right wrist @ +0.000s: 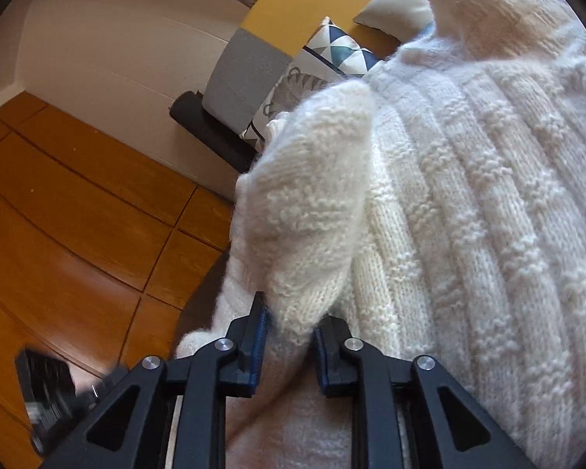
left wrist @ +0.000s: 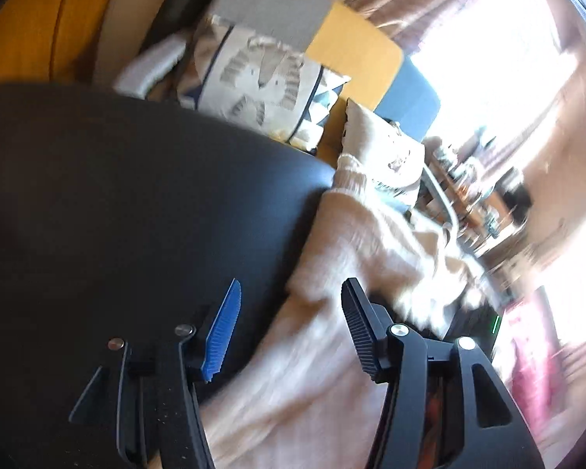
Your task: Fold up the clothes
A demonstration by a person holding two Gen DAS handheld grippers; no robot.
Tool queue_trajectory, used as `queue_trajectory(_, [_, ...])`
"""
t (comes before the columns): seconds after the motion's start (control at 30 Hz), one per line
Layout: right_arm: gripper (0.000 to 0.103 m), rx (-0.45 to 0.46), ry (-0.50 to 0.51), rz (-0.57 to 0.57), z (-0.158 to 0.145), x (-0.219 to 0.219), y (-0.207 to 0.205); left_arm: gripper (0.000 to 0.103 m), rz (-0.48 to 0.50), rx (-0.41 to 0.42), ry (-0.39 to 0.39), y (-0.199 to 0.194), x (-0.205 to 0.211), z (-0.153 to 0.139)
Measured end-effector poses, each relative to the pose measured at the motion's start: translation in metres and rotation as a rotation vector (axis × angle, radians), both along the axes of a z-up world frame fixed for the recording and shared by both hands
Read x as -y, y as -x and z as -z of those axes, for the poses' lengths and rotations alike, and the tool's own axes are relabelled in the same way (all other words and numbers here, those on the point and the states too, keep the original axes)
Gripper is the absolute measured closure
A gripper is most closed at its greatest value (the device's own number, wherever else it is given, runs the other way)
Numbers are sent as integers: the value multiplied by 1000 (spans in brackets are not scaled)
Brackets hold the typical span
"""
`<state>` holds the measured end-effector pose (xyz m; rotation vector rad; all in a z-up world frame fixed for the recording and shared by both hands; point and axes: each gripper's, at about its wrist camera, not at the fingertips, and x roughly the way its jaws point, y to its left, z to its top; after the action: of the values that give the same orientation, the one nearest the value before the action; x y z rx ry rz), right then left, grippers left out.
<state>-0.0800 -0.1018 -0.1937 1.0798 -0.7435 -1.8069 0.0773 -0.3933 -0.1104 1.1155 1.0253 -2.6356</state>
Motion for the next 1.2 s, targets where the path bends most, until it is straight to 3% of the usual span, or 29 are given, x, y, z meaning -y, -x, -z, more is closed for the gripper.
queue_trajectory(0.13, [83, -17, -1, 1, 2, 1, -4, 45, 48, 122, -37, 61, -1, 23])
queue_trajectory(0.27, [82, -24, 10, 0, 0, -6, -21, 44, 71, 241, -244, 97, 0, 60])
queue_trajectory(0.3, [82, -26, 13, -1, 0, -7, -22, 44, 64, 245, -305, 100, -1, 67])
queue_trajectory(0.43, [79, -34, 29, -1, 1, -11, -23, 47, 68, 188, -353, 105, -8, 69])
queue_trajectory(0.47, [79, -38, 32, 0, 1, -11, -23, 64, 81, 185, -346, 107, -12, 69])
queue_trajectory(0.5, [79, -41, 34, 2, 2, -12, -23, 72, 88, 191, -320, 109, -17, 69])
queue_trajectory(0.6, [78, -44, 45, 6, 3, -16, -27, 81, 64, 170, -257, 108, -27, 62])
queue_trajectory(0.7, [77, -45, 61, 13, 5, -19, -28, 84, 12, 91, -272, 95, -27, 49])
queue_trajectory(0.83, [77, -46, 84, 30, 11, -23, -28, 93, 32, -32, -128, 78, -34, 6])
queue_trajectory(0.87, [76, -46, 90, 34, 12, -25, -28, 103, 35, -70, -83, 72, -36, -6])
queue_trajectory(0.97, [76, -46, 94, 40, 10, -28, -30, 103, 31, -175, -9, 58, -32, -39])
queue_trajectory(1.03, [76, -45, 96, 41, 5, -30, -31, 103, 36, -194, 21, 60, -29, -50])
queue_trajectory(1.17, [76, -44, 104, 48, 1, -30, -33, 103, 49, -96, 59, 65, -18, -43])
queue_trajectory(1.2, [76, -44, 108, 51, 1, -29, -34, 95, 45, -83, 58, 71, -18, -38])
